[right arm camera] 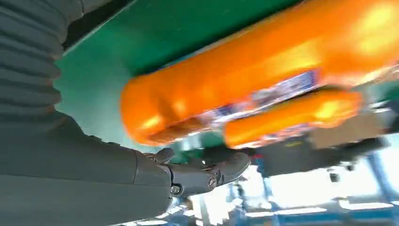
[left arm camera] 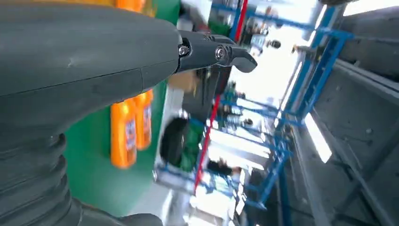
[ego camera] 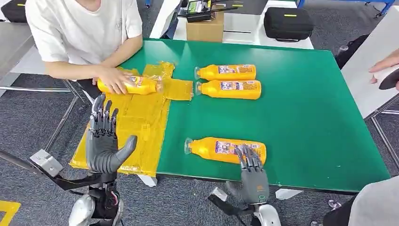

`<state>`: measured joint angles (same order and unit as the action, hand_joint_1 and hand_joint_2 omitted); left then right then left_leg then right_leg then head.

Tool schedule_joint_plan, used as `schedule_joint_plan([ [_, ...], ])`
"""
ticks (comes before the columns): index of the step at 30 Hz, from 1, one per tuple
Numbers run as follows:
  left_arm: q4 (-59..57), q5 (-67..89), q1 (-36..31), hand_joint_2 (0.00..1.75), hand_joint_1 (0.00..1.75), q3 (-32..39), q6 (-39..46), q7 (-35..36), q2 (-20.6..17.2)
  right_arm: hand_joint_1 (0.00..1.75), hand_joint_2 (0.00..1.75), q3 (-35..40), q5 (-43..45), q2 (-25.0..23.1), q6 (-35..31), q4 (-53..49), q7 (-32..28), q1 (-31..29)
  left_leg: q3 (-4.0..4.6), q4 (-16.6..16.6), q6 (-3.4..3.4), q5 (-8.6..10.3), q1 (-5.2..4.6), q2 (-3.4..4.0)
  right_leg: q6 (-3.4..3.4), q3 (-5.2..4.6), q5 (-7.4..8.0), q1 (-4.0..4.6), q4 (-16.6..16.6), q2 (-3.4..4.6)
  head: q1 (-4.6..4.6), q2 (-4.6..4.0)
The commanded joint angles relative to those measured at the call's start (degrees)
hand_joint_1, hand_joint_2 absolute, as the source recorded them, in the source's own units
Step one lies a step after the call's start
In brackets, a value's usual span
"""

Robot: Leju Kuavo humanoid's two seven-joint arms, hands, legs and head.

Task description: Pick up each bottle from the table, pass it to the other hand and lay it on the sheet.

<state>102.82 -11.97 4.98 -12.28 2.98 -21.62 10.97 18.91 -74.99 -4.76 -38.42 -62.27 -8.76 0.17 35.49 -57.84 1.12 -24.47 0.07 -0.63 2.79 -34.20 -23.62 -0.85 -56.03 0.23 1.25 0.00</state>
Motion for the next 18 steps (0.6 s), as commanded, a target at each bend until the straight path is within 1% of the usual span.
schedule_joint_plan([
  [1, -2.26, 0.30, -1.25, 1.75, 0.00, -3.39, 1.08, 1.56, -1.77, 0.00, 1.75, -0.19, 3.05, 3.24, 7.03, 7.41, 3.41, -10.00, -0.27, 0.05, -0.06, -0.04, 0.00, 0.21, -0.11, 0.21, 0.01, 0.02, 0.04, 0.14, 0.02, 0.00],
  [2, -2.36, 0.43, -1.34, 1.75, 0.00, -3.61, 1.11, 1.63, -1.79, 0.00, 1.75, 0.08, 2.95, 3.18, 6.31, 7.68, 3.21, -10.54, -0.30, 0.06, -0.07, -0.04, 0.01, 0.23, -0.12, 0.24, 0.02, 0.03, 0.05, 0.15, 0.00, 0.00],
  [3, -2.36, 0.47, -1.37, 1.75, 0.00, -3.66, 1.11, 1.64, -1.77, 0.00, 1.75, 0.16, 2.94, 3.00, 6.41, 7.68, 3.21, -10.68, -0.15, 0.05, -0.03, 0.02, 0.00, 0.12, -0.07, 0.12, 0.04, 0.02, 0.05, 0.06, 0.00, 0.00],
  [4, -2.30, 1.18, -1.52, 1.75, 0.00, -4.11, 1.24, 1.75, -1.96, 0.00, 1.75, 0.78, 2.49, 2.91, 6.14, 7.78, 3.39, -11.18, -0.29, 0.06, -0.05, -0.02, 0.02, 0.13, -0.10, 0.25, 0.00, 0.04, 0.05, 0.06, 0.00, 0.00],
  [5, -2.16, 1.69, -1.53, 1.75, 0.00, -4.31, 1.50, 1.86, -2.03, 0.00, 1.75, 1.42, 1.73, 2.97, 5.87, 7.01, 4.10, -11.29, -0.17, 0.04, -0.02, 0.03, 0.01, 0.08, -0.06, 0.13, 0.03, 0.03, 0.04, 0.03, 0.00, -0.02],
  [9, -1.85, 1.93, -1.49, 1.75, 0.00, -4.38, 1.63, 1.87, -2.09, 0.00, 1.75, 1.83, 1.49, 2.97, 5.99, 6.14, 4.37, -11.16, -0.43, 0.07, -0.06, -0.08, 0.02, 0.10, -0.12, 0.39, -0.07, 0.05, 0.05, 0.03, 0.00, -0.02],
  [11, -1.70, 1.93, -1.49, 1.75, 0.00, -4.34, 1.64, 1.87, -2.12, 0.00, 1.75, 1.94, 1.44, 3.01, 6.01, 5.94, 4.50, -11.01, -0.19, 0.05, -0.02, 0.02, 0.00, 0.05, -0.05, 0.16, 0.01, 0.02, 0.02, 0.02, 0.00, 0.00],
  [12, -1.70, 1.93, -1.46, 1.75, 0.00, -4.31, 1.69, 1.87, -2.09, 0.00, 1.75, 2.14, 1.33, 3.22, 6.13, 5.52, 4.85, -10.80, -0.41, 0.06, -0.06, -0.08, 0.03, 0.10, -0.10, 0.38, -0.07, 0.05, 0.04, 0.04, 0.00, 0.00],
  [14, -1.33, 2.39, -1.49, 1.75, 0.00, -4.49, 1.72, 1.79, -2.23, 0.00, 1.75, 3.02, -0.16, 3.45, 4.86, 4.15, 5.31, -10.84, -0.41, 0.03, -0.07, -0.09, 0.04, 0.05, -0.11, 0.40, -0.10, 0.07, 0.02, -0.02, 0.00, 0.00],
  [15, -1.16, 2.44, -1.48, 1.75, 0.00, -4.54, 1.73, 1.78, -2.21, 0.00, 1.75, 3.11, -0.13, 3.36, 5.03, 3.56, 5.35, -10.85, -0.18, 0.03, -0.04, 0.00, 0.01, 0.01, -0.05, 0.17, -0.02, 0.03, 0.01, -0.03, 0.00, 0.00],
  [17, -1.15, 2.47, -1.68, 1.75, 0.00, -4.73, 1.79, 1.78, -2.22, 0.00, 1.75, 3.06, 0.53, 3.41, 6.18, 2.98, 5.76, -11.19, -0.43, 0.03, -0.08, -0.11, 0.04, 0.09, -0.12, 0.41, -0.10, 0.06, 0.02, 0.02, 0.00, 0.00],
  [18, -1.31, 2.58, -2.01, 1.75, 0.00, -5.08, 1.62, 1.95, -2.35, 0.00, 1.75, 3.14, 0.43, 3.70, 7.21, 3.96, 6.17, -12.12, -0.27, 0.01, -0.06, -0.05, 0.01, 0.09, -0.09, 0.24, -0.06, 0.03, -0.02, 0.03, 0.00, 0.00],
])
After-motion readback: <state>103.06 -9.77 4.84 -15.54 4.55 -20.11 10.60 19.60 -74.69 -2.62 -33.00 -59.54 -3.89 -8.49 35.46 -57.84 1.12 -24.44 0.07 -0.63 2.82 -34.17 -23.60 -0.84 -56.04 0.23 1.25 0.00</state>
